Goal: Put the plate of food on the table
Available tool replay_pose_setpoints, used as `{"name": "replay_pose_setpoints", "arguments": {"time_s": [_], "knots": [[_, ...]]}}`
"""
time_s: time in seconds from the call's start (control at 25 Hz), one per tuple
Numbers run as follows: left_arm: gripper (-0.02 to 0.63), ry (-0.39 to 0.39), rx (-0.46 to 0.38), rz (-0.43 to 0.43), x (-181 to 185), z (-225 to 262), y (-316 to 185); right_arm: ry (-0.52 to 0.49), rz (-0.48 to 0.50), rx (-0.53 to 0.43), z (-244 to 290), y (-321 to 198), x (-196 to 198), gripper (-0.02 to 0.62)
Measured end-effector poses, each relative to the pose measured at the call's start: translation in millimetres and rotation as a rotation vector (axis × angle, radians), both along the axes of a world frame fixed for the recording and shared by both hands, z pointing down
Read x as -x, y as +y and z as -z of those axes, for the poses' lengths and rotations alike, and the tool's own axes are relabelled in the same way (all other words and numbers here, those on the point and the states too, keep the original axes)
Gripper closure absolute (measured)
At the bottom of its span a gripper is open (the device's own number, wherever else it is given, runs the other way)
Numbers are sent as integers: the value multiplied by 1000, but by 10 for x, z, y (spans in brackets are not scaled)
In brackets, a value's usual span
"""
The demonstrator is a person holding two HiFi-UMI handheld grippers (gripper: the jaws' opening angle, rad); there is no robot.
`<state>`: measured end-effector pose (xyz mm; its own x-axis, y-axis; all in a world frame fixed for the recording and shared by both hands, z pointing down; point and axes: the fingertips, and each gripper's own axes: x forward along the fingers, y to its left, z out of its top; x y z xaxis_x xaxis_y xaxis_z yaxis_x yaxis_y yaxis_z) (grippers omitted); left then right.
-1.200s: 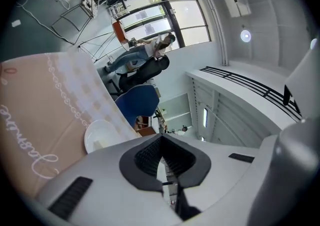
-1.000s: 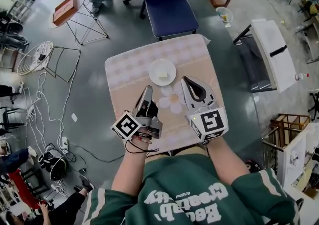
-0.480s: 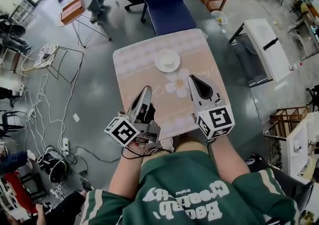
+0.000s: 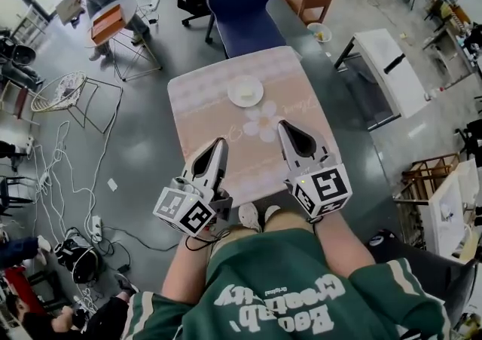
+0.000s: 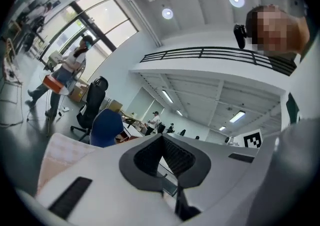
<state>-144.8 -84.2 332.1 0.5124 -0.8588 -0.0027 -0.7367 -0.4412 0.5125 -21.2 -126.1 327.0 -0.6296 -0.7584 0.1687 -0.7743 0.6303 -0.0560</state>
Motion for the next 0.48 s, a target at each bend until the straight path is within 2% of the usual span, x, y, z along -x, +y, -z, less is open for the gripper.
{"name": "replay_pose_setpoints", "arguments": {"time_s": [0.28, 0.48], "knots": [[597, -277, -149, -33, -406, 278, 328, 2, 53, -35, 134, 311, -180, 581], [597, -385, -208, -12, -678, 393, 633, -15, 82, -41, 140, 584, -416, 581]]}}
